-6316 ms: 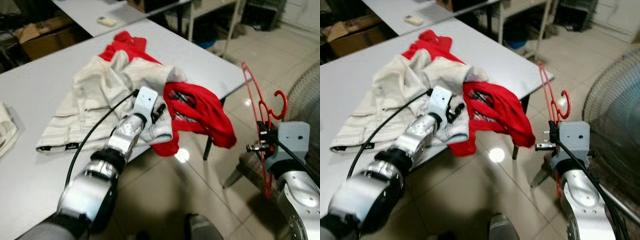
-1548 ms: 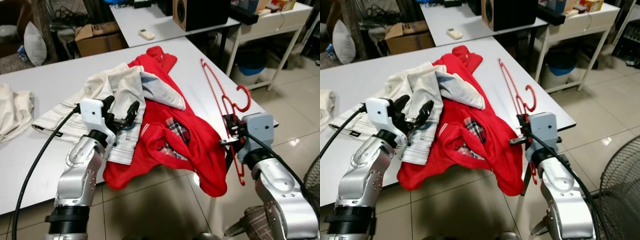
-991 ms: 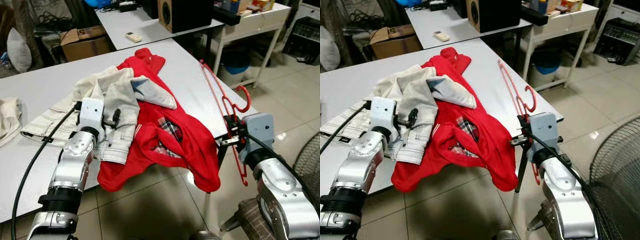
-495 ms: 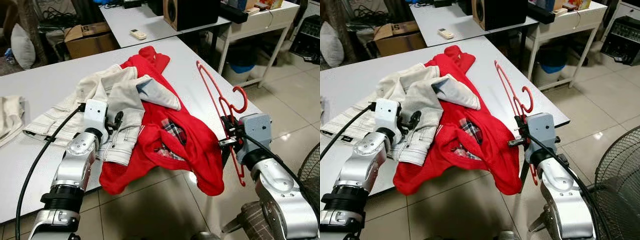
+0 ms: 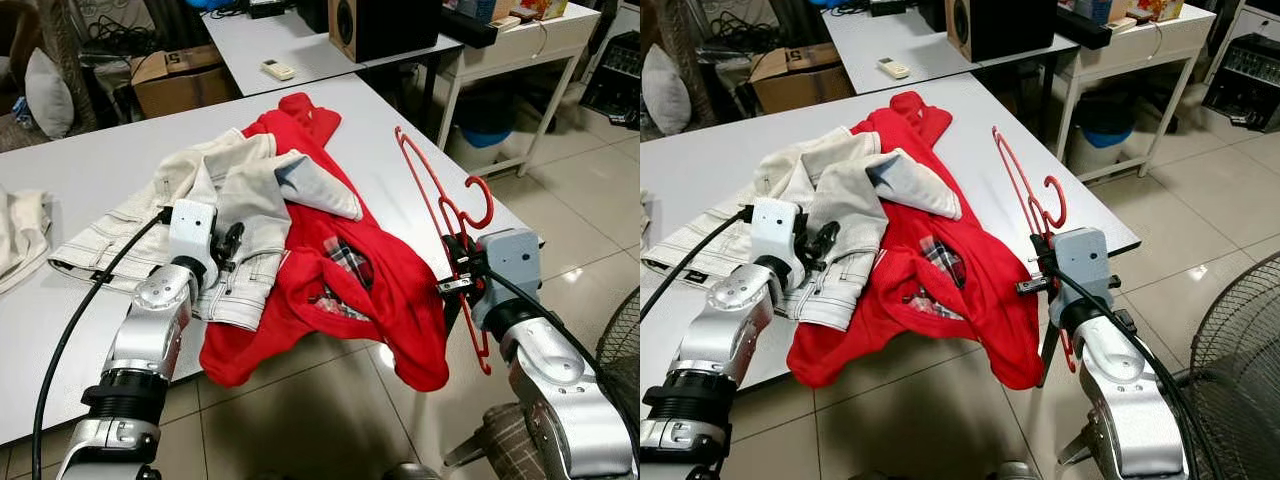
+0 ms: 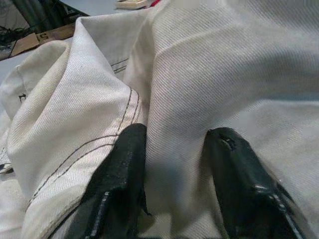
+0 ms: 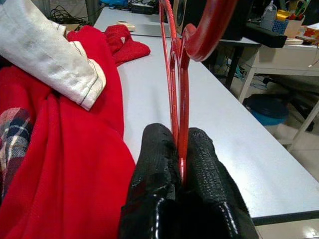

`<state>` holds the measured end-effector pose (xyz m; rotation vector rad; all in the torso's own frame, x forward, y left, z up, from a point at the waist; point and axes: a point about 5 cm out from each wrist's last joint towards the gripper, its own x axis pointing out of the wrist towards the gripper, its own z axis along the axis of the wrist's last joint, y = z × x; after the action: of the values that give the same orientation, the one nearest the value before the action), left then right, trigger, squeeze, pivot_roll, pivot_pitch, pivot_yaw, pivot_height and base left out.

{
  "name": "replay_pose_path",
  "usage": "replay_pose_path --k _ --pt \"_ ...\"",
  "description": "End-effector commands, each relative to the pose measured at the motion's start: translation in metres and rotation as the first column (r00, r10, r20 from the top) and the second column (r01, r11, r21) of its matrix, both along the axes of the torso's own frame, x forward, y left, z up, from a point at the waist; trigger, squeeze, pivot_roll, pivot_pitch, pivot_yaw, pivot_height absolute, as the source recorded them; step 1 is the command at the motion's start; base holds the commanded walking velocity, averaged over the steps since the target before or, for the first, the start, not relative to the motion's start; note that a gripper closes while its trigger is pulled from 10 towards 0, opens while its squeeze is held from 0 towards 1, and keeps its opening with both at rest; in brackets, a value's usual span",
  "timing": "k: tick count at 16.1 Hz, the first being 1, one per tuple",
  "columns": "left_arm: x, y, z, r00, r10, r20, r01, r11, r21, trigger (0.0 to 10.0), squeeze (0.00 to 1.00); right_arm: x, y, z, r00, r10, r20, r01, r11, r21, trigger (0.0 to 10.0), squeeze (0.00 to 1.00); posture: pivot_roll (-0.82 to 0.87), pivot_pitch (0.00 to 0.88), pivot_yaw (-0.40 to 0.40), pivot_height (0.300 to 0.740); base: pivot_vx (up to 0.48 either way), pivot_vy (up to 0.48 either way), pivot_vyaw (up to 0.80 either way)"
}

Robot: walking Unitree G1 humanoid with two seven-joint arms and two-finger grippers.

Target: Hang hanger

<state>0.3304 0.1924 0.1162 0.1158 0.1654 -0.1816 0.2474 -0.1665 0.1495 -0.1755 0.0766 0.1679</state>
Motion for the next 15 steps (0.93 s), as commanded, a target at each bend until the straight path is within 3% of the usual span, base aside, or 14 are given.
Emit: replay_pose_path --k 1,8,11,14,15 --pt "0.001 0.001 0.002 1.000 0.002 -0.003 -0.002 1.000 -0.029 0.0 0.00 0.000 0.001 0.000 1.000 -0.003 0.000 0.003 1.000 0.003 10.0 0.00 -0.22 0.038 0.109 0.740 0.000 0.000 0.00" --pt "-0.009 0.008 0.004 0.999 0.047 0.011 -0.045 0.987 -0.153 0.0 0.00 -0.006 -0.010 -0.011 0.997 -0.060 -0.039 0.060 0.998 0.012 10.0 0.00 -0.20 0.096 0.054 0.740 0.000 0.000 0.00" --pt "-0.013 0.007 0.014 0.995 0.058 0.076 -0.039 0.972 -0.232 0.0 0.00 -0.013 -0.018 -0.017 0.993 -0.094 -0.073 0.095 0.996 0.003 10.0 0.00 -0.18 0.150 0.036 0.740 0.000 0.000 0.00" --pt "0.002 0.008 0.038 0.984 0.100 0.145 -0.051 0.949 -0.311 0.0 0.00 -0.016 -0.018 -0.017 0.991 -0.106 -0.078 0.107 0.994 0.011 10.0 0.00 -0.18 0.161 0.036 0.740 0.000 0.000 0.00" --pt "0.015 0.006 0.055 0.977 0.102 0.188 -0.032 0.939 -0.343 0.0 0.00 -0.015 -0.017 -0.017 0.991 -0.108 -0.075 0.110 0.994 0.015 10.0 0.00 -0.18 0.154 0.035 0.740 0.000 0.000 0.00"
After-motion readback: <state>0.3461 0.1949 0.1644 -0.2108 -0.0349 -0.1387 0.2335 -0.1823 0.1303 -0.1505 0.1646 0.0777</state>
